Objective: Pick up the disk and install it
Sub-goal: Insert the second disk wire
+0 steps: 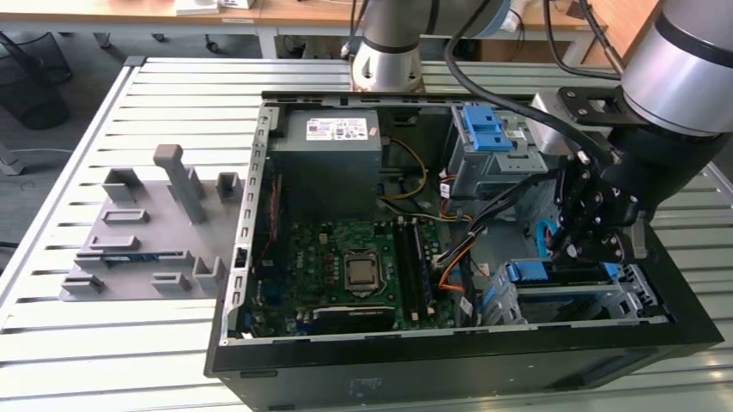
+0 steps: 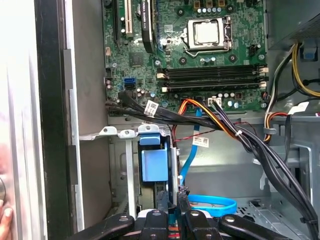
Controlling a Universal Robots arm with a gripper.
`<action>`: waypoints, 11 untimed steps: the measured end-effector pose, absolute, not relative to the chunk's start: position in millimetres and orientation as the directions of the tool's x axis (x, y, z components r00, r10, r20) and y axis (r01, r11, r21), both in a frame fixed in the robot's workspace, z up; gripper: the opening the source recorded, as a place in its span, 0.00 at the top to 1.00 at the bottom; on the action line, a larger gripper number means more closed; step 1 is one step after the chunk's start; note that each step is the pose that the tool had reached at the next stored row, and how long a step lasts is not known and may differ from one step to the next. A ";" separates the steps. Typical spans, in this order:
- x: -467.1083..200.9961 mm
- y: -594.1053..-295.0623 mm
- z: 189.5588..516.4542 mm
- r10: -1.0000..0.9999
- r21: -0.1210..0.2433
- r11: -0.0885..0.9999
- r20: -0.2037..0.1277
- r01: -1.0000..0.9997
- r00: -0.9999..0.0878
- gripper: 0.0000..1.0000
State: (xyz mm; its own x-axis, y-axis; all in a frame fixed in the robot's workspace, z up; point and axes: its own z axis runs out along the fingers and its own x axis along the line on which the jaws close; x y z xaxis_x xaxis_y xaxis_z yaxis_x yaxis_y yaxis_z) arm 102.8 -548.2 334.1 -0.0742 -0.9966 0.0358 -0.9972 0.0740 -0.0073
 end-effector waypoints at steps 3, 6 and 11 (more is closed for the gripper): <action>102.8 -549.8 333.9 -0.997 -0.007 0.073 0.010 -0.997 -0.073 0.80; 102.8 -553.2 333.5 -0.997 -0.008 0.071 0.004 -0.997 -0.071 0.80; 102.9 -558.4 333.0 -0.998 -0.013 0.068 0.000 -0.998 -0.068 0.80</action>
